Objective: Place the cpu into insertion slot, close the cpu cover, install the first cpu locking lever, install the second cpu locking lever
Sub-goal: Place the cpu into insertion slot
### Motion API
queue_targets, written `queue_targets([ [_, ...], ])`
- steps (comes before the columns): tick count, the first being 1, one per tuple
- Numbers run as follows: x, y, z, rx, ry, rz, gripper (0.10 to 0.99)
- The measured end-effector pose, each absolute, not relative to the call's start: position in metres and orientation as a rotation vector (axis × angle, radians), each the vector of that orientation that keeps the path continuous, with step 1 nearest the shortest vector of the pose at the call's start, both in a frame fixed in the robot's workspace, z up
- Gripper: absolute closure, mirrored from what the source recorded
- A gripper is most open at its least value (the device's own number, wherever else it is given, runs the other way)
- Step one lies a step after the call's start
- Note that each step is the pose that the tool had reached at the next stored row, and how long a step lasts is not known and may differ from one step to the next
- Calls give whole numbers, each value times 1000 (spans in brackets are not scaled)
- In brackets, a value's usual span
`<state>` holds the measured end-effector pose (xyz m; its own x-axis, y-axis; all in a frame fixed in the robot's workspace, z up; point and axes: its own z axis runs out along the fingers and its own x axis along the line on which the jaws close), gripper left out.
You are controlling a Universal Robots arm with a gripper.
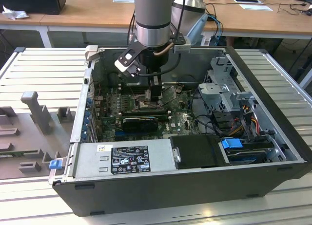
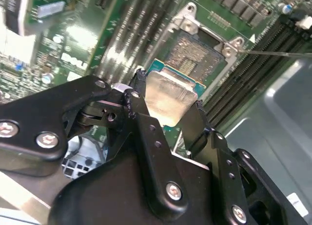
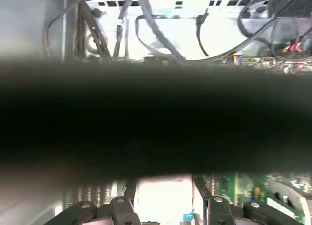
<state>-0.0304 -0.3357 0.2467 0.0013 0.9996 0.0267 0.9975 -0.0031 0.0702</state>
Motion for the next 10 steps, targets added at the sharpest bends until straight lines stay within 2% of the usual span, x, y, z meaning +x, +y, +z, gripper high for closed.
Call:
queue_targets([
  [10, -45, -321, 224, 2201, 2196, 106, 557],
])
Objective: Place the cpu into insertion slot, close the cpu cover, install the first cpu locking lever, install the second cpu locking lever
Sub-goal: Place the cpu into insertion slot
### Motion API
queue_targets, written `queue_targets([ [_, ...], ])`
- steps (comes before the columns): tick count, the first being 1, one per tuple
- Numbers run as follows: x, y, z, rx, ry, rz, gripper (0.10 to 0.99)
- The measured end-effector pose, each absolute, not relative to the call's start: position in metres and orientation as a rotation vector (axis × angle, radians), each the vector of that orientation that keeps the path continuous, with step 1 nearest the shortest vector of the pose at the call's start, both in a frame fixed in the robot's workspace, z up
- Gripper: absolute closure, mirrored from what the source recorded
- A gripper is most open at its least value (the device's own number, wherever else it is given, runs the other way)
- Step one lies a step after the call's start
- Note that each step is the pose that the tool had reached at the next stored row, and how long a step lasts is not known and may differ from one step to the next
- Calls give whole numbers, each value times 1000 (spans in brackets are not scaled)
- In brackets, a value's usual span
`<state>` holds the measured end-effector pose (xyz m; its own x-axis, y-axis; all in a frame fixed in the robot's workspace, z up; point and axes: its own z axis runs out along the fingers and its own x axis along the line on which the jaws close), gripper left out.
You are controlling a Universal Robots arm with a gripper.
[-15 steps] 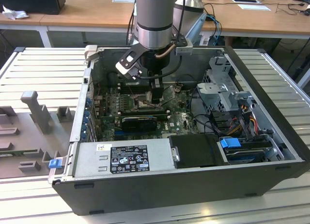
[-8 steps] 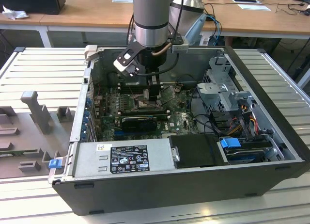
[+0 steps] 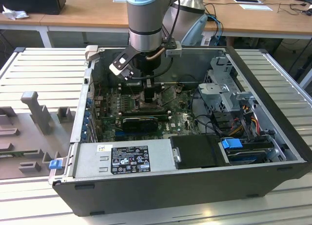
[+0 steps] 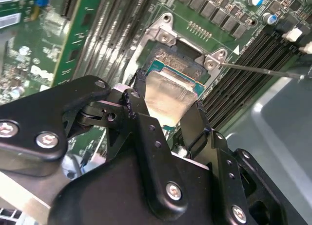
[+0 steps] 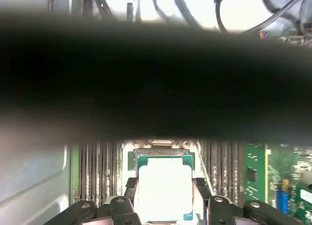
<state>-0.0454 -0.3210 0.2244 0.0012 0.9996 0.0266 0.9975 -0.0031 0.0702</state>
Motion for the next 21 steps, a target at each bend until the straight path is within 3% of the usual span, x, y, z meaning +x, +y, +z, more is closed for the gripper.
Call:
queue_targets([
  [21, -46, -318, 205, 2214, 2182, 106, 557],
])
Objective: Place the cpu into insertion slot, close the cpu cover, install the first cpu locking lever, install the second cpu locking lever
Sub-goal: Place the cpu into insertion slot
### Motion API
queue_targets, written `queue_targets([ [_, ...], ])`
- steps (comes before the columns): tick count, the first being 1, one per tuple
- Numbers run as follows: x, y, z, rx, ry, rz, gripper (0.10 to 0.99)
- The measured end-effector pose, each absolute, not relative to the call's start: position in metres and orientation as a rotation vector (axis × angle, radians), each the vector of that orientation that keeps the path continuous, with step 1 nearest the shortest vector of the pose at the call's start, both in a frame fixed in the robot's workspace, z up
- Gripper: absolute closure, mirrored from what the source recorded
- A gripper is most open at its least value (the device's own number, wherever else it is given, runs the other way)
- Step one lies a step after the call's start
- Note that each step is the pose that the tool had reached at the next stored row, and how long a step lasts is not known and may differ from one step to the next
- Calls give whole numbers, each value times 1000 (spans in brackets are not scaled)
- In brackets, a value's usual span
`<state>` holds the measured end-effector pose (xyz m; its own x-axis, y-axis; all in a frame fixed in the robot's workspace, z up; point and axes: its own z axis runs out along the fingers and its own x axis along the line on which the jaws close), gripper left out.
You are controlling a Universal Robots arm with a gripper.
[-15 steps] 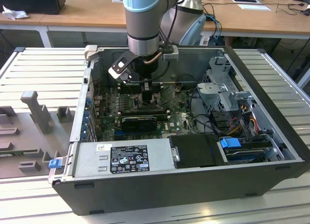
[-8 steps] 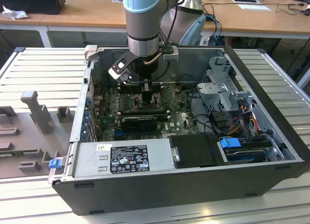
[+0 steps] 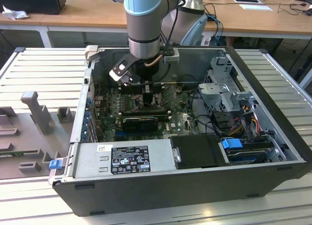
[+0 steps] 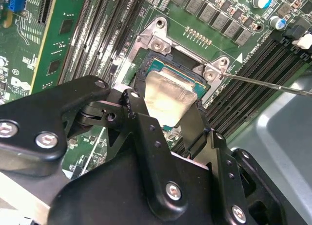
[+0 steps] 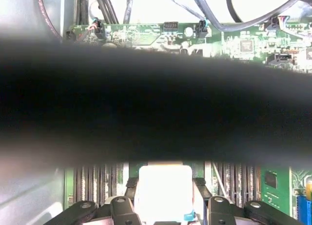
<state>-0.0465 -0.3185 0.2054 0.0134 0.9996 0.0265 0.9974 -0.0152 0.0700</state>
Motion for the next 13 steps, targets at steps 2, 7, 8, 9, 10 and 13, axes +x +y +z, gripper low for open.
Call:
queue_targets([
  [2, -46, -318, 204, 2216, 2179, 106, 557],
  [7, -46, -319, 202, 2216, 2179, 106, 557],
  [8, -46, -319, 202, 2216, 2179, 105, 557],
  [9, -46, -319, 202, 2216, 2179, 105, 557],
  [10, -46, -319, 202, 2216, 2179, 105, 557],
  [13, -46, -319, 202, 2215, 2179, 104, 549],
])
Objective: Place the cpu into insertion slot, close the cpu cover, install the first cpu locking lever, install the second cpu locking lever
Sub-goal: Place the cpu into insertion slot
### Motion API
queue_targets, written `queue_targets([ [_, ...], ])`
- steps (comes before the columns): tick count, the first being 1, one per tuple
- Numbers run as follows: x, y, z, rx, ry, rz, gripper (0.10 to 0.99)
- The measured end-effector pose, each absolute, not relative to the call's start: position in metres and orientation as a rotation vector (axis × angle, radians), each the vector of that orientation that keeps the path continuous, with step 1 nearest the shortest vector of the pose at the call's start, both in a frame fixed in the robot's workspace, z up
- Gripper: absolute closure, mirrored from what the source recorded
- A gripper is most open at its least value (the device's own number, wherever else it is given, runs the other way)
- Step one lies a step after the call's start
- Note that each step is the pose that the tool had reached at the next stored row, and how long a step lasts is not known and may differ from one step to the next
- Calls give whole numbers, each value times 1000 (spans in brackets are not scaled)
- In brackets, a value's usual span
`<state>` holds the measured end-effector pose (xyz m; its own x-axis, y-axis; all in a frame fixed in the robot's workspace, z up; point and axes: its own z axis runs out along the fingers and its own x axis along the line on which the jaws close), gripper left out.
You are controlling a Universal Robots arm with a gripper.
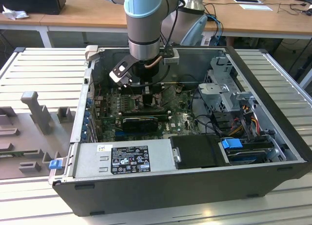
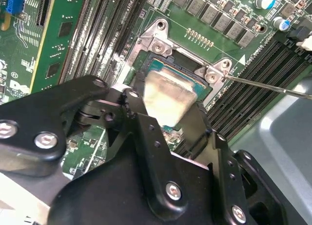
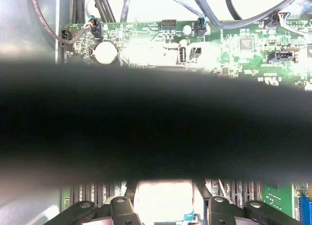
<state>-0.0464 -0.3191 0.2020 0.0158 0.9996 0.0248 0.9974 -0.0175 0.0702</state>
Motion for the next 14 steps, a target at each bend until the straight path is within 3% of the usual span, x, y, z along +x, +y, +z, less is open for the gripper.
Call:
queue_targets([
  [1, -46, -319, 202, 2215, 2179, 104, 486],
  [7, -46, -319, 214, 2217, 2179, 101, 502],
  [11, -45, -319, 215, 2220, 2179, 98, 749],
  [12, -45, -320, 215, 2220, 2179, 98, 749],
  [14, -45, -320, 215, 2219, 2179, 98, 871],
])
